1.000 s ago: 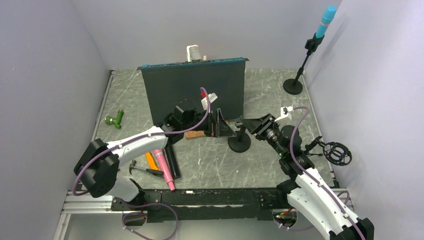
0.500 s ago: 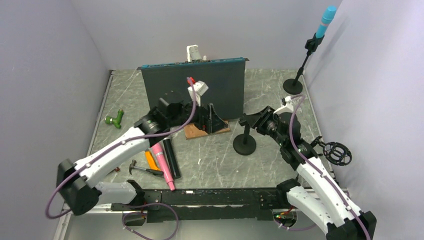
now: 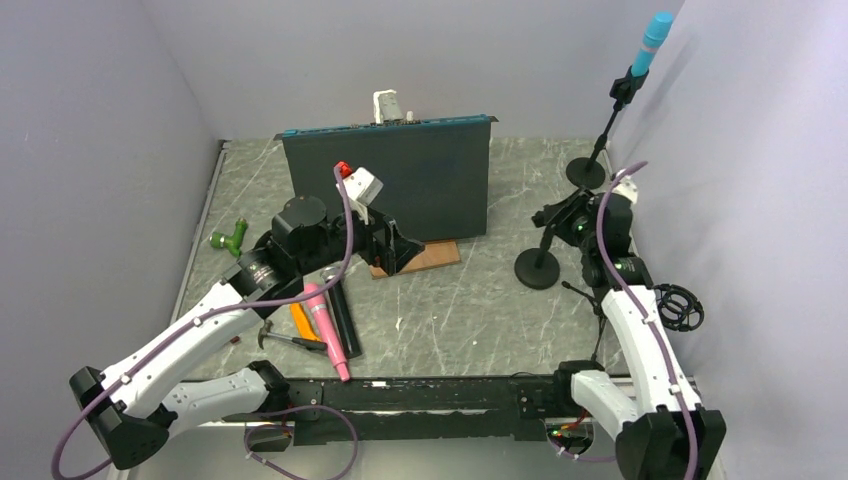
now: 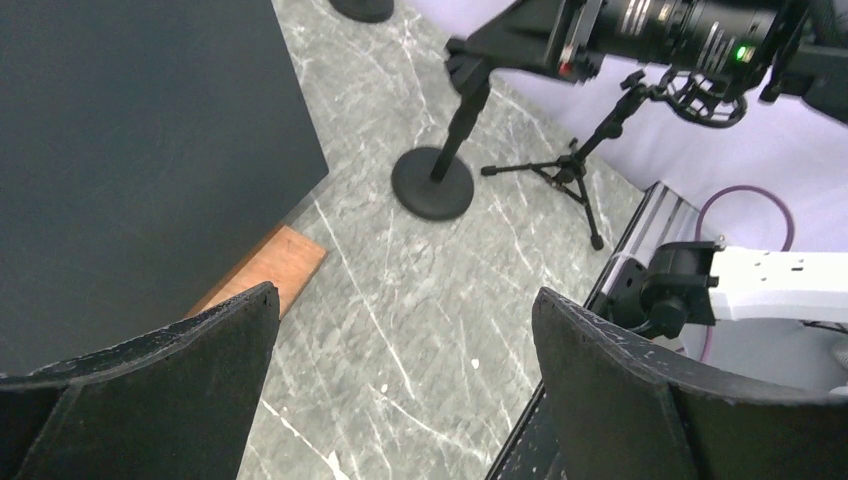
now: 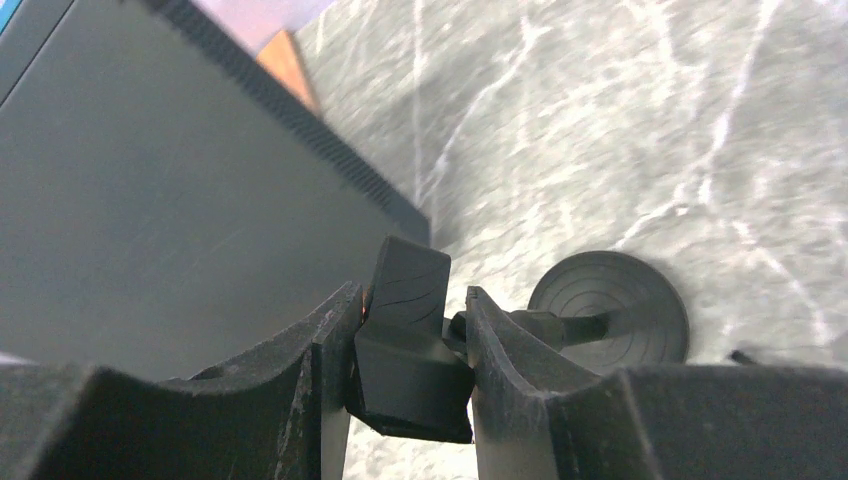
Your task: Remove the microphone from the stand
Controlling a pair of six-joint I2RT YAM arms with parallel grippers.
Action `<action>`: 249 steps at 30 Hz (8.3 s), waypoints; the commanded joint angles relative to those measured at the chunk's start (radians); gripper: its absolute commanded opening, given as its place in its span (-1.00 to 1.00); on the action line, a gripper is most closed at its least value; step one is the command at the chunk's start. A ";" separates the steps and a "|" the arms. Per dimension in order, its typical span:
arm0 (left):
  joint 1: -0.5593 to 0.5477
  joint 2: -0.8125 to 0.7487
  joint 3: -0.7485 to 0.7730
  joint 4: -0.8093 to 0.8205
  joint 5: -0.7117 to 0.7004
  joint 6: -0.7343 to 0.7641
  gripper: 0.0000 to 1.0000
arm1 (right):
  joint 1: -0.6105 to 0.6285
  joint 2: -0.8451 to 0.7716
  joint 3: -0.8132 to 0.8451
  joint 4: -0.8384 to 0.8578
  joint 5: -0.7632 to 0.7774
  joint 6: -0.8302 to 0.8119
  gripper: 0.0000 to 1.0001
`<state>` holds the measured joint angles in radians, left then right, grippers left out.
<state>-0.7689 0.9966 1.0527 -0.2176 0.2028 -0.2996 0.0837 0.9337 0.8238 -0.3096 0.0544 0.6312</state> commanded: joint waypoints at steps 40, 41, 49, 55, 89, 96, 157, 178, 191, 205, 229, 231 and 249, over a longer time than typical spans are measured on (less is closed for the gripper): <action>0.004 -0.019 0.159 -0.040 -0.061 0.078 0.99 | -0.549 0.044 0.189 -0.132 -0.057 -0.271 1.00; 0.004 -0.024 0.136 -0.035 -0.068 0.083 0.99 | -0.548 0.052 0.208 -0.138 -0.056 -0.275 1.00; 0.011 -0.050 0.055 -0.024 -0.111 0.129 0.99 | -0.439 0.144 0.363 -0.085 0.013 -0.298 1.00; -0.026 -0.064 0.052 -0.035 -0.156 0.156 0.99 | -0.333 0.332 0.501 0.055 0.176 -0.388 1.00; -0.178 -0.107 0.032 -0.031 -0.353 0.272 0.99 | 0.022 1.014 0.782 0.576 0.915 -0.555 0.97; -0.187 -0.099 0.028 -0.027 -0.374 0.286 0.99 | 0.005 1.148 0.852 0.652 0.971 -0.658 0.97; -0.148 -0.057 0.005 0.005 -0.361 0.270 0.99 | 0.017 1.132 0.778 0.599 0.658 -0.407 -1.00; -0.147 -0.127 -0.006 0.007 -0.357 0.235 0.99 | 0.339 0.558 0.084 0.481 0.875 -0.239 -1.00; -0.147 -0.140 -0.027 0.024 -0.392 0.222 0.99 | 0.631 0.178 -0.298 0.551 0.690 -0.216 -1.00; -0.148 -0.113 -0.039 0.032 -0.412 0.221 0.99 | 0.910 0.305 -0.426 0.985 0.496 -0.399 -1.00; -0.148 -0.125 -0.051 0.043 -0.422 0.221 0.99 | 1.048 0.113 -0.474 0.746 0.565 -0.290 0.60; -0.147 -0.123 -0.050 0.041 -0.428 0.223 0.99 | 1.050 0.058 -0.461 0.674 0.564 -0.280 0.69; -0.147 -0.111 -0.049 0.042 -0.413 0.215 0.99 | 0.997 -0.095 0.121 -0.006 0.440 -0.467 1.00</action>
<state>-0.9195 0.8871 1.0023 -0.2214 -0.2073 -0.0723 1.1244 0.7528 0.7567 -0.1631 0.5697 0.2672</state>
